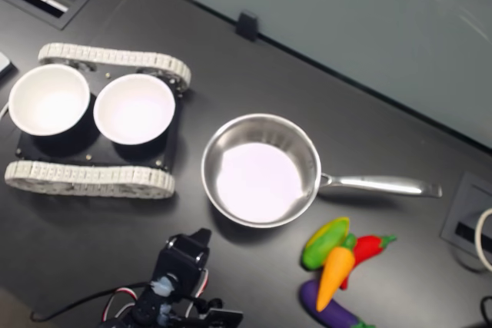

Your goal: Pick up the carrot and place them in the pan

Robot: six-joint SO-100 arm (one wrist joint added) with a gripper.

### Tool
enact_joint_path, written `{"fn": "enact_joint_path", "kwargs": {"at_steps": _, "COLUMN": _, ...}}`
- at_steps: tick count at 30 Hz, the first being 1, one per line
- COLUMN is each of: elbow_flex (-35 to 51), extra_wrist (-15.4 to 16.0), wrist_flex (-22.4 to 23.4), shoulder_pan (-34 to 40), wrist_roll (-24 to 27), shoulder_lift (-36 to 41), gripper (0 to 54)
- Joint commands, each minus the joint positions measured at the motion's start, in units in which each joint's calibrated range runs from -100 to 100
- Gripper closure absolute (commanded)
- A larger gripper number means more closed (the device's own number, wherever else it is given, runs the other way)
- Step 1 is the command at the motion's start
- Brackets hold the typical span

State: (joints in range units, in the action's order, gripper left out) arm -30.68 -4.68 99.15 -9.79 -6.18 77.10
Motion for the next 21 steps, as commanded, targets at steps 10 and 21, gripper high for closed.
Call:
{"fn": "enact_joint_path", "kwargs": {"at_steps": 10, "elbow_flex": 19.7, "extra_wrist": -0.3, "wrist_flex": 0.7, "shoulder_pan": -4.4, "wrist_roll": 0.7, "shoulder_lift": -9.3, "gripper": 53.4}}
{"fn": "enact_joint_path", "kwargs": {"at_steps": 21, "elbow_flex": 34.8, "extra_wrist": -0.4, "wrist_flex": 0.8, "shoulder_pan": -8.3, "wrist_roll": 1.2, "shoulder_lift": -14.9, "gripper": 53.4}}
